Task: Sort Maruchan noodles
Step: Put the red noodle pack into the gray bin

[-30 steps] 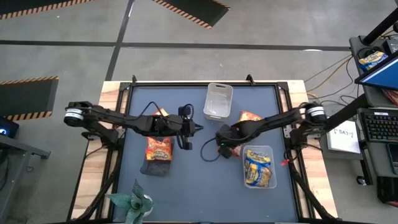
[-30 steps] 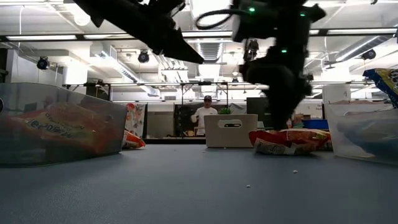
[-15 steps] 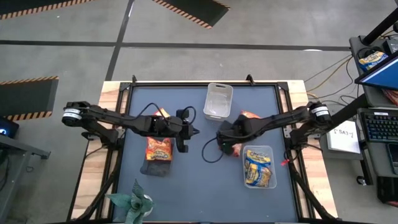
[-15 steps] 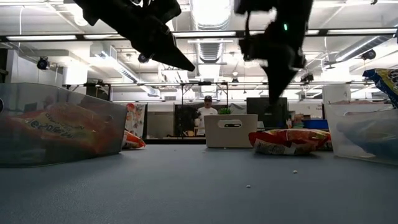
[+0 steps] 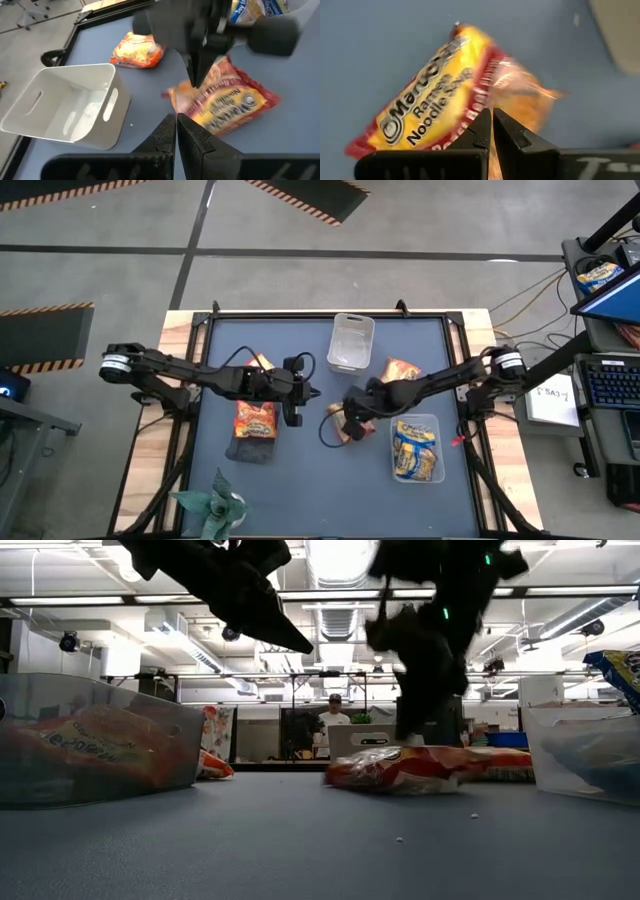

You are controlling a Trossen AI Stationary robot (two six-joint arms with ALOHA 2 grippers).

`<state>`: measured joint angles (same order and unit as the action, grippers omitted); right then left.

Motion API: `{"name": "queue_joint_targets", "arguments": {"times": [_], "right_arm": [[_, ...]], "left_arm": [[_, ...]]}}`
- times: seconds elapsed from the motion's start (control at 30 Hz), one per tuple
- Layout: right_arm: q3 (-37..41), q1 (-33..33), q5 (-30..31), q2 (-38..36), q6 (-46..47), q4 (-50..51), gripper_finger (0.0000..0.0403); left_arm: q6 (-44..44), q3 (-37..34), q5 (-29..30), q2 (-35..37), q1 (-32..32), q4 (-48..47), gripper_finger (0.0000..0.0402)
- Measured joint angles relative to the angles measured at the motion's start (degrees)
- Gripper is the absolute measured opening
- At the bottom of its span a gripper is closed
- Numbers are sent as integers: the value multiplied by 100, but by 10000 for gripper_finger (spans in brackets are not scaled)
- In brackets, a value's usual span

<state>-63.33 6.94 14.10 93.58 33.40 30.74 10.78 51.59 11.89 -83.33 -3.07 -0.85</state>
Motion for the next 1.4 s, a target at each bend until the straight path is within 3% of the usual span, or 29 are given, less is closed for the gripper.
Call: {"name": "queue_joint_targets", "arguments": {"times": [0.13, 0.27, 0.57, 0.93, 1.17, 1.4], "right_arm": [[-148, -131, -63, -375, -91, 372, 9], [-51, -252, -1052, -700, 156, 607, 9], [210, -431, -1809, -1036, 924, 641, 24], [242, -899, -2334, -824, 901, 625, 173], [318, -961, -2378, -679, 876, 472, 277], [539, -1098, -2491, -588, 752, -71, 340]], "left_arm": [[-108, 0, -607, -14, 0, -8, 0], [-137, -31, -1496, -230, -32, 41, 0], [-235, -18, -1599, -1280, -101, 893, 0], [-233, 179, -1557, -2243, -101, 1049, 0], [-321, 192, -1393, -2382, -63, 1338, 0], [-354, 195, -1332, -2692, -48, 1541, 0]]}}
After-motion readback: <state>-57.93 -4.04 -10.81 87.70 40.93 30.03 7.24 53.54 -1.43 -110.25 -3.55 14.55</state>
